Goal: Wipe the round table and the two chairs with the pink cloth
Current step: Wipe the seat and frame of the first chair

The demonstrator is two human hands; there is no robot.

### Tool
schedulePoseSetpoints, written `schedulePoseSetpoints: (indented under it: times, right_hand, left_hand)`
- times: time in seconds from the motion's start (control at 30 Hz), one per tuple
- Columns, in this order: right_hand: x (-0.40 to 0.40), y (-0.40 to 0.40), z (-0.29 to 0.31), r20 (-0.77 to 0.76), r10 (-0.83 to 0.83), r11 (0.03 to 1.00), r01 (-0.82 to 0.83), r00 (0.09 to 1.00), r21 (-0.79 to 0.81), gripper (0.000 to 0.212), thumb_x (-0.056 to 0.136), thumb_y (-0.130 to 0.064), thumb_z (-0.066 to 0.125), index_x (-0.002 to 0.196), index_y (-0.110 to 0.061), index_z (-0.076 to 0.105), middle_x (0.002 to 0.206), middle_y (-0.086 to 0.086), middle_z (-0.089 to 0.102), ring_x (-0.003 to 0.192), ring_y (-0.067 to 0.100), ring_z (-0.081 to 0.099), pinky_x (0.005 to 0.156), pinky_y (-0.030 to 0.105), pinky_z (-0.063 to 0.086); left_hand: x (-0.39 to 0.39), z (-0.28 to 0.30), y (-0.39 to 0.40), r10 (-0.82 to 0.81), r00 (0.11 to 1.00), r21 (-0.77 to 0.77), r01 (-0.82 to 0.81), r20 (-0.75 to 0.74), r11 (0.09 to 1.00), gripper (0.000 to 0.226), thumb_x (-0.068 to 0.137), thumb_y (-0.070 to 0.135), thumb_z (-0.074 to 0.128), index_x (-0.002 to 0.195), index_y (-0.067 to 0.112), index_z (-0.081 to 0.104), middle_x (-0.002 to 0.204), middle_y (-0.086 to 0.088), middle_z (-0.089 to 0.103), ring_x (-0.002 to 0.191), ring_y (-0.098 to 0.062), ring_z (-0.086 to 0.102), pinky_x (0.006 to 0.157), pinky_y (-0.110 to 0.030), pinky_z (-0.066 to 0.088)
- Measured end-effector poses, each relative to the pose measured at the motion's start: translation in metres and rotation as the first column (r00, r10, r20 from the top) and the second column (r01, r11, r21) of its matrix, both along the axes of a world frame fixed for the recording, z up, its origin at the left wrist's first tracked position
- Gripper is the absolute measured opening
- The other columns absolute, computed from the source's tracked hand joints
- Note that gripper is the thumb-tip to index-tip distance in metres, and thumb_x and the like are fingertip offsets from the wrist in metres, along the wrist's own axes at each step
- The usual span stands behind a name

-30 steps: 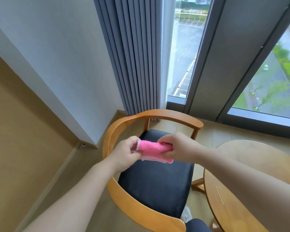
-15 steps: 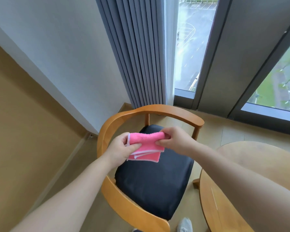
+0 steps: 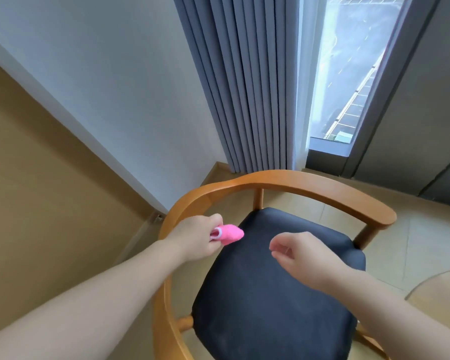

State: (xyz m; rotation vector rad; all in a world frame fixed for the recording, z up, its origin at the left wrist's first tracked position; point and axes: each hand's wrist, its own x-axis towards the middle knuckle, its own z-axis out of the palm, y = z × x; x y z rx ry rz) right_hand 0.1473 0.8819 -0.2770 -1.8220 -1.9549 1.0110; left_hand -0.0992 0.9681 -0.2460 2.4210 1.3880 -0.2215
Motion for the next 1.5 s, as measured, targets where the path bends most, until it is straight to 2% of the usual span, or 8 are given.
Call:
schedulePoseSetpoints:
  times: [0.07, 0.13, 0.23, 0.33, 0.47, 0.63, 0.93, 1.5]
  right_hand:
    - [-0.010, 0.016, -0.017, 0.012, 0.043, 0.999, -0.043, 0.999, 0.007, 0.014, 0.093, -0.028, 0.049, 0.096, -0.033, 0.062, 0.084, -0.011, 0.067, 0.076, 0.005, 0.062, 0.072, 0.030, 0.054]
    - [-0.020, 0.028, -0.031, 0.028, 0.097, 0.995, -0.098, 0.995, 0.030, 0.014, 0.094, -0.029, 0.048, 0.095, -0.033, 0.061, 0.082, -0.010, 0.067, 0.075, 0.006, 0.062, 0.072, 0.032, 0.054]
    - [-0.033, 0.051, -0.051, 0.066, 0.162, 0.979, -0.169, 0.985, 0.111, 0.014, 0.095, -0.030, 0.046, 0.093, -0.033, 0.059, 0.074, -0.011, 0.064, 0.069, 0.007, 0.058, 0.068, 0.031, 0.051]
    - [-0.045, 0.069, -0.069, 0.067, 0.160, 0.974, -0.168, 0.985, 0.152, 0.016, 0.095, -0.029, 0.046, 0.090, -0.029, 0.061, 0.072, -0.010, 0.062, 0.069, 0.011, 0.058, 0.068, 0.033, 0.051]
    - [-0.057, 0.075, -0.099, 0.074, 0.176, 0.975, -0.185, 0.981, 0.125, 0.020, 0.096, -0.031, 0.046, 0.090, -0.022, 0.063, 0.077, -0.004, 0.065, 0.073, 0.016, 0.060, 0.070, 0.038, 0.052]
    - [-0.070, 0.076, -0.110, 0.113, 0.223, 0.962, -0.237, 0.968, 0.134, 0.025, 0.097, -0.038, 0.044, 0.091, -0.023, 0.063, 0.075, -0.007, 0.062, 0.072, 0.011, 0.058, 0.067, 0.030, 0.049]
    - [-0.078, 0.066, -0.104, 0.143, 0.252, 0.931, -0.280, 0.957, 0.235, 0.028, 0.099, -0.038, 0.039, 0.090, -0.023, 0.061, 0.077, -0.007, 0.060, 0.073, 0.011, 0.053, 0.063, 0.026, 0.044]
    - [-0.105, 0.012, -0.096, 0.091, 0.372, 0.861, -0.380, 0.924, 0.338, 0.029, 0.098, -0.037, 0.038, 0.097, -0.024, 0.063, 0.085, -0.008, 0.058, 0.074, 0.012, 0.052, 0.067, 0.026, 0.044]
  left_hand:
    - [0.000, -0.016, 0.021, -0.115, 0.990, 0.096, 0.123, -0.085, 0.988, 0.021, 0.084, 0.026, 0.065, 0.084, 0.025, 0.044, 0.076, 0.010, 0.048, 0.076, -0.018, 0.057, 0.054, -0.015, 0.034]
    - [0.000, -0.030, 0.043, -0.233, 0.965, 0.215, 0.255, -0.122, 0.943, 0.019, 0.082, 0.015, 0.069, 0.097, 0.016, 0.057, 0.095, 0.000, 0.061, 0.101, -0.029, 0.061, 0.080, -0.021, 0.049]
    - [0.001, -0.055, 0.084, -0.429, 0.862, 0.392, 0.506, -0.272, 0.768, 0.046, 0.082, 0.004, 0.068, 0.127, 0.004, 0.057, 0.138, -0.014, 0.052, 0.134, -0.030, 0.042, 0.115, -0.036, 0.018]
    - [-0.009, -0.087, 0.109, -0.414, 0.746, 0.235, 0.592, -0.522, 0.771, 0.064, 0.090, 0.012, 0.059, 0.147, 0.013, 0.031, 0.156, -0.006, 0.025, 0.146, -0.022, 0.017, 0.114, -0.032, -0.001]
    - [-0.031, -0.123, 0.120, -0.282, 0.540, 0.095, 0.567, -0.793, 0.818, 0.070, 0.094, 0.024, 0.054, 0.151, 0.011, 0.016, 0.160, -0.007, 0.009, 0.147, -0.023, 0.004, 0.118, -0.038, -0.001]
    - [-0.037, -0.131, 0.116, -0.255, 0.374, 0.054, 0.648, -0.892, 0.760, 0.061, 0.101, 0.035, 0.024, 0.150, 0.010, -0.005, 0.159, -0.008, -0.009, 0.146, -0.023, -0.011, 0.109, -0.038, -0.017]
    - [-0.074, -0.103, 0.081, -0.364, 0.206, -0.147, 0.657, -0.908, 0.739, 0.060, 0.101, 0.038, 0.017, 0.150, 0.010, -0.003, 0.159, -0.008, -0.009, 0.146, -0.024, -0.012, 0.111, -0.041, -0.016]
    - [-0.105, -0.085, -0.056, -0.644, 0.517, -0.601, 0.277, -0.564, 0.749, 0.057, 0.101, 0.046, 0.020, 0.148, 0.016, 0.031, 0.154, -0.004, 0.031, 0.144, -0.021, 0.022, 0.118, -0.039, 0.014]
